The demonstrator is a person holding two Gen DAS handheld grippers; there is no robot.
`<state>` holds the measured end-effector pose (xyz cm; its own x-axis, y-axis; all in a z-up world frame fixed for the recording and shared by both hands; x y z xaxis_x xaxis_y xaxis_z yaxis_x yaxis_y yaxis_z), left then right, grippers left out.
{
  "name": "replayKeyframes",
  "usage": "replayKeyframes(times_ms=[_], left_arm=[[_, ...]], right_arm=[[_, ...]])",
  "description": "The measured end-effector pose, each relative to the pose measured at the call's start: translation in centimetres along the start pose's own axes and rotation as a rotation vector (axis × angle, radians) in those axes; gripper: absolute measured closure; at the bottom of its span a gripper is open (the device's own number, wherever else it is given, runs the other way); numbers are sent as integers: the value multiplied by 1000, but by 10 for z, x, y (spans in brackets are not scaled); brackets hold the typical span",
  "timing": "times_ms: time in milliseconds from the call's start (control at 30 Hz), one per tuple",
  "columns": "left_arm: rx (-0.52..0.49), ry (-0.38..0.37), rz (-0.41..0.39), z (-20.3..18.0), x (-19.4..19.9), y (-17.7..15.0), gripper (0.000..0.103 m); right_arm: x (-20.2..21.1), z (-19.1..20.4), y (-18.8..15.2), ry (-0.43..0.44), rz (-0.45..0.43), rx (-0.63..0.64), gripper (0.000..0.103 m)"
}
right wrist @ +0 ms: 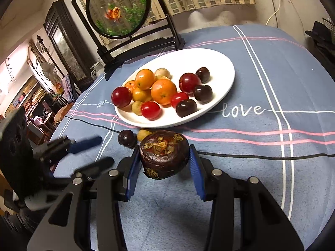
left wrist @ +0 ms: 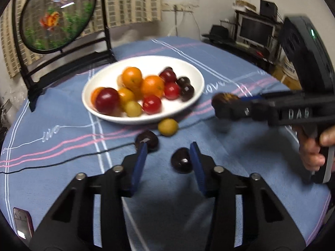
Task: Organize fruits
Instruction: 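Grasp the large dark mangosteen with the right tool while the left grasps a dark plum, then place the dark plum and mangosteen on the plate, opening both tools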
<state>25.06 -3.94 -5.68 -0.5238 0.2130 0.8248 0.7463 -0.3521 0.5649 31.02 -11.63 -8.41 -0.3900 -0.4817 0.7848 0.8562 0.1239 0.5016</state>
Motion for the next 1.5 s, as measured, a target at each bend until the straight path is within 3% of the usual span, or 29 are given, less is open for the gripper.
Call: replayKeyframes(times_ms=[467,1067,1233,1500], left_arm=[[-32,-10,118,-14,-36,-8,65],[-18,-34,100,-14,-26,-6,70],[46,-69,8,7,4,28,71],[162,29,-53,62,-10,108,71]], right_arm=[[0,2,1,7,2,8,58],[3,2,1,8,-7,14,58],[13,4,18,7,-77,41,58],[0,-15,81,-76,-169,49,58]])
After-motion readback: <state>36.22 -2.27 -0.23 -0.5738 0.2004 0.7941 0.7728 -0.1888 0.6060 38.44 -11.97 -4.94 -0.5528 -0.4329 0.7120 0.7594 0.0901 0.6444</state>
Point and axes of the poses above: each gripper's, at about its wrist camera, not at the fingertips, and x roughly against the way its jaws point, z to its left, y to its top, the point moved 6 cm from there along -x, roughly the way its jaws point, and after that the axes turned 12 degrees about z, right-handed, at the moved point
